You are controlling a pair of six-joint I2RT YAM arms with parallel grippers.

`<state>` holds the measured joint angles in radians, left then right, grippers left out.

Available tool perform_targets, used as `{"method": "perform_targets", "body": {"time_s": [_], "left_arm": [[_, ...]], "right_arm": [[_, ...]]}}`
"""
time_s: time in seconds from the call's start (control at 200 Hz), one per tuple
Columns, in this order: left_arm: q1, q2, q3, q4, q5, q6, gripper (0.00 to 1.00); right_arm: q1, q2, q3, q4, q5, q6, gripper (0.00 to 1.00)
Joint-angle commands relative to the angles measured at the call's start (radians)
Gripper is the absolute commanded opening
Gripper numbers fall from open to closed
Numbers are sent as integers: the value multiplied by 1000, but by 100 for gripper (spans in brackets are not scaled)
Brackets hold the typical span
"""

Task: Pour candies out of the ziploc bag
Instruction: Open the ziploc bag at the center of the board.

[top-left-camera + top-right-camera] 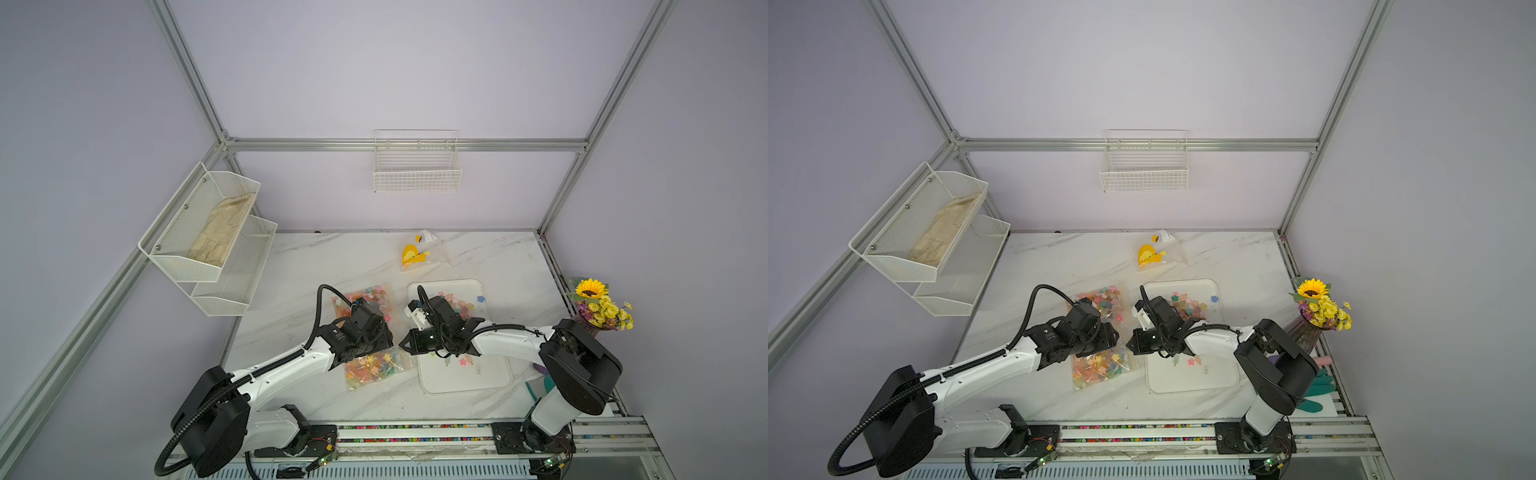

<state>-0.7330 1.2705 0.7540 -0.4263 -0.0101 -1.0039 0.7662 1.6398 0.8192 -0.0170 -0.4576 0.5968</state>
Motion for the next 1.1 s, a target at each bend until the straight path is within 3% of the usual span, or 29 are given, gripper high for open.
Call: {"method": "perform_targets", "body": {"time_s": [0.0, 0.175, 0.44, 0.84, 1.095], "left_arm": [[1, 4, 98, 1, 69, -14, 68], [-9, 44, 151, -51, 94, -45, 66], [-49, 124, 245, -214, 104, -105, 56], [-69, 194, 250, -219, 93, -148, 44], [-69, 186, 271, -200, 77, -136, 47]], "right_arm": [[8, -6, 12, 17, 14, 0, 0], [10, -1, 16, 20, 20, 0, 0], [9, 3, 21, 18, 64, 2, 0], [10, 2, 25, 35, 62, 3, 0], [10, 6, 21, 40, 50, -1, 0]]}}
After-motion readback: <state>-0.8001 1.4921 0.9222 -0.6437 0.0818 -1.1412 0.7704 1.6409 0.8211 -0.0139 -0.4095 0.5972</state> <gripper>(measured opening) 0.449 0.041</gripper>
